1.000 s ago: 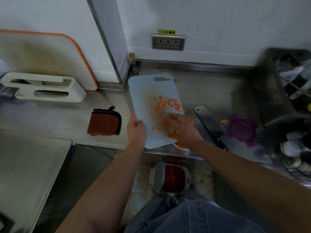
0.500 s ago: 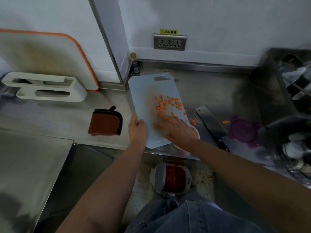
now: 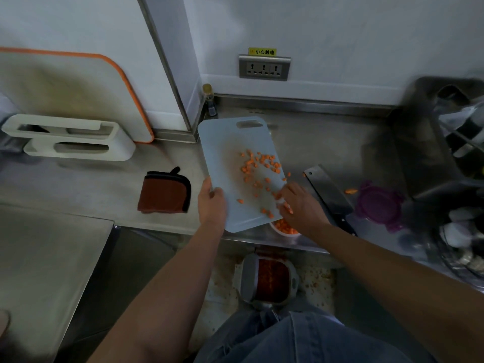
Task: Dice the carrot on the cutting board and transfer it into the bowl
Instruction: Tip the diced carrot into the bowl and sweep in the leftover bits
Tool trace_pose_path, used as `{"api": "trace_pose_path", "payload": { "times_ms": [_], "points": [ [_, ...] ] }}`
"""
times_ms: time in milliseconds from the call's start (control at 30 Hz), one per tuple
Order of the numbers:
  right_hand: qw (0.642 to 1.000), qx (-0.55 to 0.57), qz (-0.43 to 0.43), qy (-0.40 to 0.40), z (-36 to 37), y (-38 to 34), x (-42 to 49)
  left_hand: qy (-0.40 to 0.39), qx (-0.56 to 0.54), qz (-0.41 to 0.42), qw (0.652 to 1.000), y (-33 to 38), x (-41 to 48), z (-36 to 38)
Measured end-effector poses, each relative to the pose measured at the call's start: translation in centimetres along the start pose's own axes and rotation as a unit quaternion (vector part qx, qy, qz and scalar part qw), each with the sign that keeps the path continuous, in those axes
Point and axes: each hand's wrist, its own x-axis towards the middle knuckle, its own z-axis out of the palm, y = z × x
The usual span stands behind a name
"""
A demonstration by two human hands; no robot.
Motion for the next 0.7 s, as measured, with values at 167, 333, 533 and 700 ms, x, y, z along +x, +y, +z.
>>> {"api": "trace_pose_path", "payload": {
  "times_ms": [167,333,533,700],
  "points": [
    [0.999,0.029,0.007,-0.024,-0.8,-2.6,3.9,-0.019,0.016,0.006,1.000,0.2,-0.6,0.2],
    [0.997,-0.002,0.064,-0.035,-1.4,-2.9,6.7,-0.047,0.002,0.008,0.999,0.5,-0.4,0.3],
    [0.999,0.003,0.014,-0.050,-0.9,-2.0,6.4,-0.051,-0.003,0.002,0.999,0.7,0.9,0.8],
    [1.000,0.009,-0.002,-0.013,-0.9,-1.1,5.1,-0.052,-0.004,0.000,0.999,1.3,1.3,1.2]
  ]
}}
